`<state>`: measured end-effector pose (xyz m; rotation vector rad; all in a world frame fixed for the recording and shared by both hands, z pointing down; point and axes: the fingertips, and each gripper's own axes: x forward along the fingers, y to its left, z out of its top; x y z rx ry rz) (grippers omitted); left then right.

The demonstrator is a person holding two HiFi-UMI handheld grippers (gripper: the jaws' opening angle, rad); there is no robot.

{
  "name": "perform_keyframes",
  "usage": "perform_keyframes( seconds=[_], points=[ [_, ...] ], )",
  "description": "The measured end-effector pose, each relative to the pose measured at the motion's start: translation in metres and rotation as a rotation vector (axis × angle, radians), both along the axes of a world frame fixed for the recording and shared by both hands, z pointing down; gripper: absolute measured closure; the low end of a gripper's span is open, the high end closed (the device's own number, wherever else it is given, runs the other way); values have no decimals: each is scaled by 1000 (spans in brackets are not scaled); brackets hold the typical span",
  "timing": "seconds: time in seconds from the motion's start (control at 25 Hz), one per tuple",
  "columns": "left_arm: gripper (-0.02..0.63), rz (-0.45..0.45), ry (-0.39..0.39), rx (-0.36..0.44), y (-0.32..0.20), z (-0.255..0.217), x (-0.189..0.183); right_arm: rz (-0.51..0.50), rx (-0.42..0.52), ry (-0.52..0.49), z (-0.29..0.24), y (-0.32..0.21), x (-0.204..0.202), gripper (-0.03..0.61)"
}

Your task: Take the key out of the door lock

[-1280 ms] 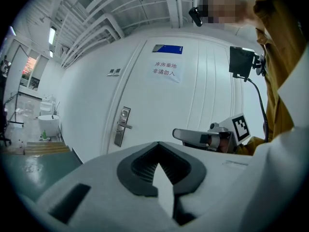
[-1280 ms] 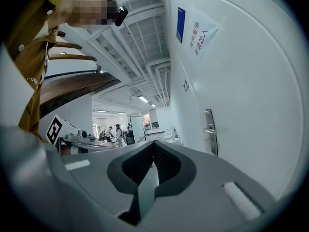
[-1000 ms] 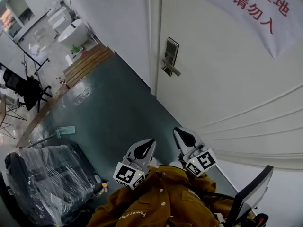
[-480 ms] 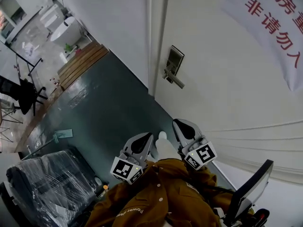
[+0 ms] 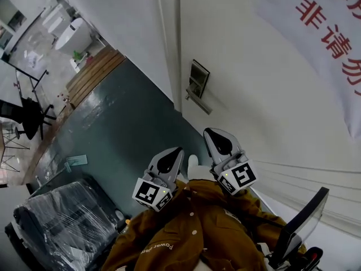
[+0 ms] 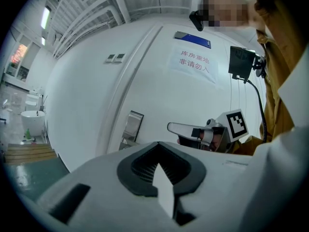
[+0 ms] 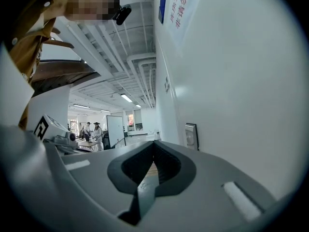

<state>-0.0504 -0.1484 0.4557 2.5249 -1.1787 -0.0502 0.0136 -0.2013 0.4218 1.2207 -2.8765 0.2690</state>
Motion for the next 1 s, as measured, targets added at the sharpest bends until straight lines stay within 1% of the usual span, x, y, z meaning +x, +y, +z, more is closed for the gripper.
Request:
perform_keyframes(
  seconds=[0.12,0.2,0.24,0.36,0.48,0.56,0.64,0.76,0.84,0.88,0.92,1.0],
  points=[
    [617,16,8,-22,-8,3,4,27,3,2,-3,-9,0,572],
    [617,30,8,-18,-20,4,4,87,17,-1,-9,-21,4,572],
    [617,38,8,-17,-25,4,3,137,13,-7,-10,-28,8,572],
    [617,57,10,-14,-34,2,-2,318,-8,-6,-8,-43,24,574],
    [617,75,18,-8,-41,1,-5,517,47,50,-15,-55,48,574],
    [617,94,19,-8,-43,1,-5,672,88,108,-25,-58,69,574],
    [617,111,25,-7,-47,2,-4,818,122,196,-34,-60,89,574],
    [617,133,33,-9,-52,3,-1,967,184,303,-47,-57,111,575],
    [617,147,27,-15,-53,6,-1,1027,200,330,-49,-54,121,575],
    [617,150,27,-19,-54,7,-2,1040,200,332,-48,-54,123,575],
    [617,150,30,-23,-56,9,-3,1039,200,330,-47,-56,123,575],
    [617,148,40,-28,-59,10,-4,983,202,309,-47,-62,115,575]
  ],
)
